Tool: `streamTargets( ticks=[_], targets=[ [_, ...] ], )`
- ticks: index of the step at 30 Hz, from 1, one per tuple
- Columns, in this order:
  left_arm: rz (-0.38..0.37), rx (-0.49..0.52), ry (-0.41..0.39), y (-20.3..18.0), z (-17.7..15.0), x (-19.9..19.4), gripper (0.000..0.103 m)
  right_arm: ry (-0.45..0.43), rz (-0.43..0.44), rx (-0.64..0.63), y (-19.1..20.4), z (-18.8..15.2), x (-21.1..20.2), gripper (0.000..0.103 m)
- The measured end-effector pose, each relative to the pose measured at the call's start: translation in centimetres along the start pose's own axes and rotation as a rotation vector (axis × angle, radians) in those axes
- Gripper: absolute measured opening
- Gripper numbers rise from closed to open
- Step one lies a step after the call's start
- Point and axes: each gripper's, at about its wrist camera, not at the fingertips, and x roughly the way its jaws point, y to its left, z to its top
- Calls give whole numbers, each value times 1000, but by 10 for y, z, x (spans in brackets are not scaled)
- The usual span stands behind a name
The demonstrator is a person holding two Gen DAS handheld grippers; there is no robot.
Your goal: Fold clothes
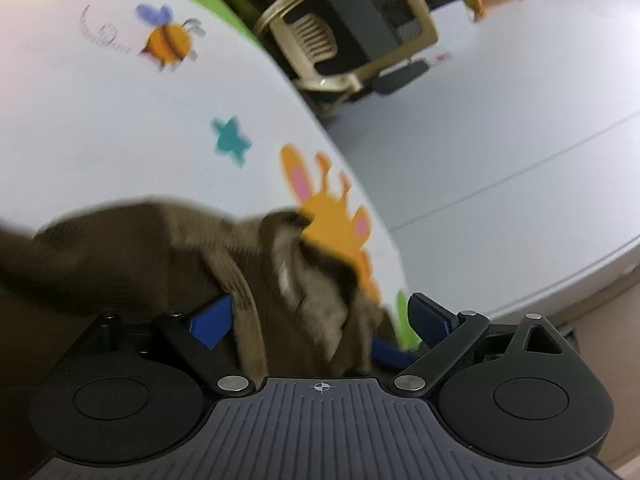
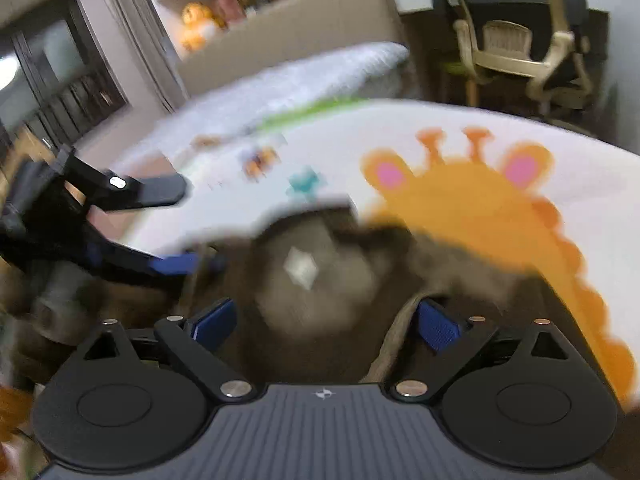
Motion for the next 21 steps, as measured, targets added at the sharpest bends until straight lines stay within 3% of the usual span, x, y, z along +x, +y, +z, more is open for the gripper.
streamTargets(
  ticks=[3, 5, 6, 10, 14, 17, 21],
  targets=[
    [-7, 25, -98, -17, 31, -1, 96, -163, -36, 58, -4, 40, -1, 97],
    [40, 86, -198, -28, 45, -8, 96, -280, -190, 54, -9, 57, 2, 97],
    [76, 126, -233, -33, 50, -10, 96, -283, -251, 48, -14, 62, 7, 97],
    [178, 160, -167, -25, 46, -14, 96, -187, -348, 104, -41, 61, 18, 97],
    [258, 183, -97, -16, 34, -23, 97, -189, -417, -76, -20, 32, -16, 97],
    [312, 242, -60, -23, 8, -37, 97, -166, -386, -275, 17, -6, -53, 102],
    [383, 429, -44, -51, -44, -56, 98, -90, -264, -431, 72, -75, -97, 103]
  ],
)
